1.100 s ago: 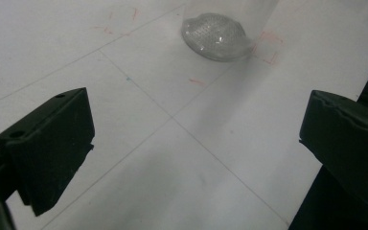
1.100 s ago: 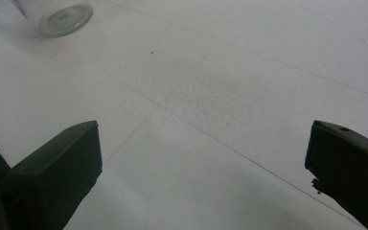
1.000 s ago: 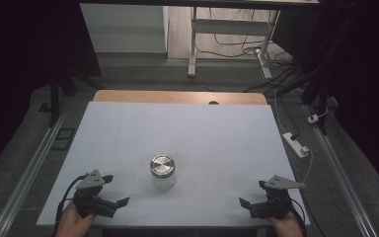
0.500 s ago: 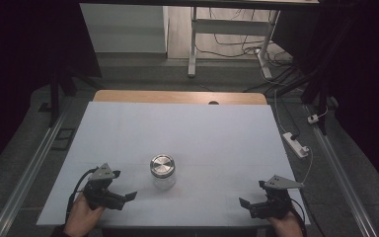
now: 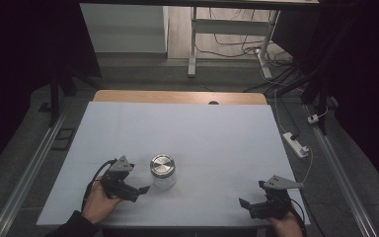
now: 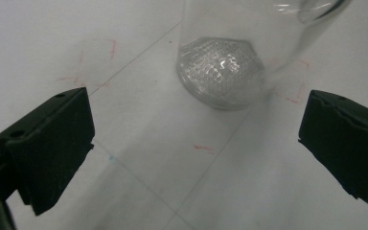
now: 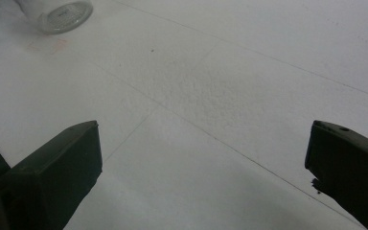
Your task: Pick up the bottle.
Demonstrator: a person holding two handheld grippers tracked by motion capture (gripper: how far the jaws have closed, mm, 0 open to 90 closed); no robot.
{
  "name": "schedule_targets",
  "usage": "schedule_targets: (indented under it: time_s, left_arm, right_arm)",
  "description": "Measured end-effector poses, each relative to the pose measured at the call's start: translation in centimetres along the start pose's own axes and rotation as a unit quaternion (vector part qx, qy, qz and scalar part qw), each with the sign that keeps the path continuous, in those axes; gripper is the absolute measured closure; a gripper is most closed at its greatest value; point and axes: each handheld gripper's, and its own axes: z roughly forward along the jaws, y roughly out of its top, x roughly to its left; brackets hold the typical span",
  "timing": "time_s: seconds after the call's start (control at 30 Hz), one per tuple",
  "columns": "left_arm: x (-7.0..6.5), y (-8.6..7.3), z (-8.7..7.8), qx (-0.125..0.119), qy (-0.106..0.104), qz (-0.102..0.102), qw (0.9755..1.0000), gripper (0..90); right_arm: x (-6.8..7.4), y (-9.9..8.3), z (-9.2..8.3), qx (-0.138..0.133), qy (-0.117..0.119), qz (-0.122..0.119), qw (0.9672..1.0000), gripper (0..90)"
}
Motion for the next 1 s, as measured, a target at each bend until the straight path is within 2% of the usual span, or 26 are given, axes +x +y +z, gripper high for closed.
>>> schedule_targets:
  time_s: [0.07, 0.27, 0.33, 0.43, 0.53, 0.7, 0.87, 0.97, 1.0]
  left_arm:
    - [0.0, 0.3, 0.6, 0.005, -0.004, 0.008, 0.9999, 0.0]
    - [0.0, 1.5, 2.1, -0.004, -0.019, 0.032, 0.9993, 0.0]
    - [0.0, 1.8, 2.8, 0.0, -0.035, 0.037, 0.9987, 0.0]
    - [-0.3, 2.3, 3.5, 0.007, -0.039, 0.05, 0.998, 0.0]
    - [-0.6, 2.8, 4.2, 0.006, -0.039, 0.056, 0.9976, 0.0]
    - [-0.7, 3.5, 5.0, 0.0, -0.054, 0.056, 0.997, 0.0]
    - [-1.2, 4.0, 5.3, -0.014, -0.051, 0.071, 0.996, 4.3]
    - [-1.6, 4.1, 5.0, -0.021, -0.037, 0.081, 0.9958, 14.8]
    - [-1.7, 4.1, 4.9, -0.019, -0.036, 0.081, 0.9959, 15.0]
  right_arm:
    - [0.0, 0.0, 0.0, 0.001, 0.0, -0.001, 1.0, 0.0]
    - [0.0, 0.0, 0.0, 0.001, 0.001, -0.002, 1.0, 0.0]
    - [0.0, 0.0, 0.0, 0.001, 0.0, -0.003, 1.0, 0.0]
    - [0.1, 0.0, 0.0, 0.001, 0.001, -0.003, 1.0, 0.0]
    - [0.1, 0.0, 0.0, 0.003, 0.002, -0.006, 1.0, 0.0]
    - [0.2, 0.0, 0.0, 0.003, 0.002, -0.01, 0.9999, 0.0]
    - [0.2, 0.0, 0.0, 0.004, 0.002, -0.012, 0.9999, 0.0]
    - [0.2, 0.0, 0.0, 0.003, 0.002, -0.014, 0.9999, 0.0]
    - [0.2, 0.0, 0.0, 0.003, 0.002, -0.015, 0.9999, 0.0]
